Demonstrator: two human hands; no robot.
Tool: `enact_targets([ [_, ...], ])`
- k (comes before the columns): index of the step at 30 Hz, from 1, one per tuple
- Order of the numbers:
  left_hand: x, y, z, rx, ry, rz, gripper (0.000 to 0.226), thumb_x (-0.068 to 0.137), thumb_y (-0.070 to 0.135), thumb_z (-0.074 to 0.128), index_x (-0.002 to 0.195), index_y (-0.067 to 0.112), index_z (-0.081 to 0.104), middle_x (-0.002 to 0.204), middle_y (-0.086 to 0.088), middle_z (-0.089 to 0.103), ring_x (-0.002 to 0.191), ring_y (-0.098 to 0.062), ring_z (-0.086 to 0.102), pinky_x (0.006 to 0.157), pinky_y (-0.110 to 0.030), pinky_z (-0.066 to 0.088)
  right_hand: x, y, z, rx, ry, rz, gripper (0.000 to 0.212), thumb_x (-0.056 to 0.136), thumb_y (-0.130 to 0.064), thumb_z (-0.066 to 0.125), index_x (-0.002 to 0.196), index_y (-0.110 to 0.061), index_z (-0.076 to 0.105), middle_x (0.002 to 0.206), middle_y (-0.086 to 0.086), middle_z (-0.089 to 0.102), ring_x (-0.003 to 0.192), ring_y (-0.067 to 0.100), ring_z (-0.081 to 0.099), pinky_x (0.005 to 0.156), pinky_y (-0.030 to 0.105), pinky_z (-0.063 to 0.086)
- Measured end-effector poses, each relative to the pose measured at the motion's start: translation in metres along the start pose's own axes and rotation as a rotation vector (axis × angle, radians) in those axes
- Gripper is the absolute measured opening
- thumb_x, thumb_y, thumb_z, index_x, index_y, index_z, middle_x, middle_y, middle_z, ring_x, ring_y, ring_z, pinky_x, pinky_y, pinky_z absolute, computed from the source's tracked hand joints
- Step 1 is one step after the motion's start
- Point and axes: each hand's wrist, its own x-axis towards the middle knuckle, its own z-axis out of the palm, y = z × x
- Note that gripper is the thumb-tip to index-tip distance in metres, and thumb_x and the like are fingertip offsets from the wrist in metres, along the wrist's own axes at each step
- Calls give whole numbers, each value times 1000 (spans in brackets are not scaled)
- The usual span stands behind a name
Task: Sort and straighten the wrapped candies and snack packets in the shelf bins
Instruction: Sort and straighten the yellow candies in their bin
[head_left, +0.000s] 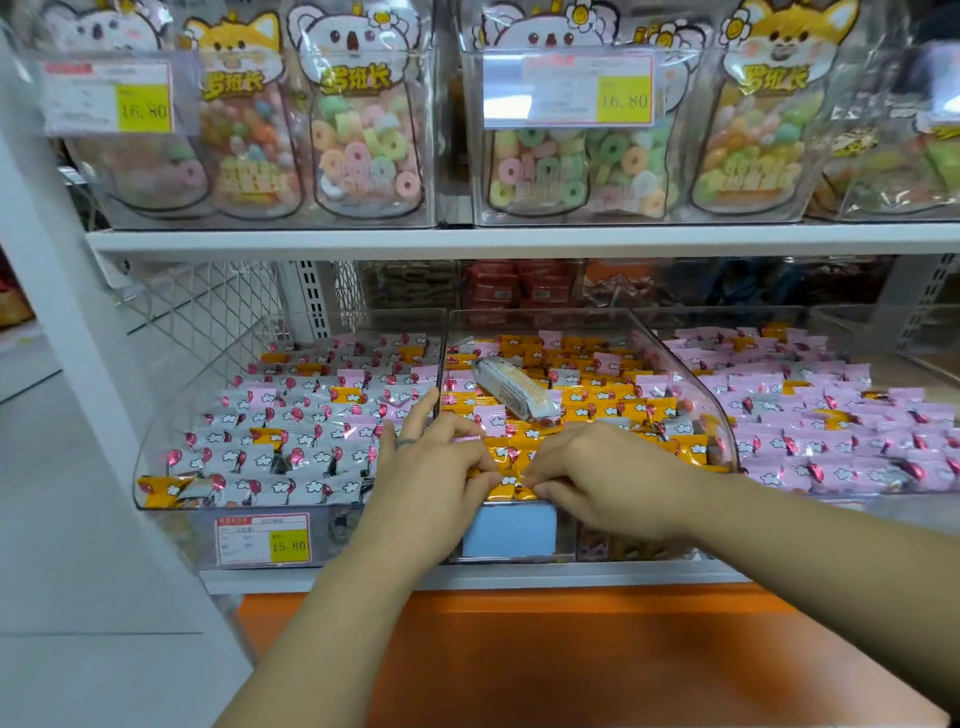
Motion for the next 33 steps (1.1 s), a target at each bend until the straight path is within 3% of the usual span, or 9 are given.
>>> enact_targets([
  [2,0,0,-2,14,-18,-3,17,91,42,54,94,31,67,133,17,44,143,-11,1,116,-50,7,3,0,-9,104,8,72,21,93,-31,51,92,-20,70,92,-7,67,85,9,58,80,32,50],
  [6,1,0,-2,-4,-23,-4,19,91,42,55,96,30,68,134,16,44,143,-11,1,115,-50,9,24,6,-19,243,420,281,12,88,-25,61,99,-22,65,100,-7,59,90,9,55,74,23,43],
  [10,1,-1,-4,-11,-32,-6,19,91,43,54,96,31,68,134,17,44,143,-10,1,115,-49,8,47,8,-9,247,321,372,46,85,-29,66,126,-23,47,124,2,45,106,16,50,81,21,39],
  [14,2,-3,-3,1,-41,5,19,91,43,53,97,32,68,135,17,43,143,-11,0,116,-48,7,54,9,5,171,309,367,41,87,-21,64,126,-23,51,125,4,49,112,21,50,84,22,38],
  [18,-1,-7,-5,-19,-24,38,20,92,42,53,103,35,67,136,17,42,142,-9,3,116,-48,7,45,7,0,302,596,413,27,89,-13,59,116,-18,60,115,3,57,95,11,54,77,14,40],
  [22,-7,-17,-19,-183,194,64,14,90,35,59,99,31,69,117,16,51,120,-3,36,111,-50,21,22,-15,-12,523,786,349,23,91,-19,56,113,-25,60,93,-7,60,70,-5,53,58,5,40],
  [25,-13,-34,-36,-241,327,-32,6,88,29,61,92,34,62,107,16,53,109,-5,47,104,-41,35,16,-38,-17,708,757,310,16,92,-26,54,106,-33,58,84,-11,63,63,3,55,50,16,44],
  [30,-33,-60,-62,-406,299,-229,35,89,28,62,123,31,52,119,18,53,102,3,50,80,-6,36,34,-63,-23,963,660,299,13,93,-26,54,102,-23,63,88,0,68,72,7,65,61,14,52],
  [33,-43,-66,-70,-471,266,-246,33,90,28,60,121,37,54,111,24,55,91,8,56,70,-6,38,49,-79,-23,1073,612,290,12,93,-25,55,102,-19,61,87,5,66,64,13,67,63,23,57],
])
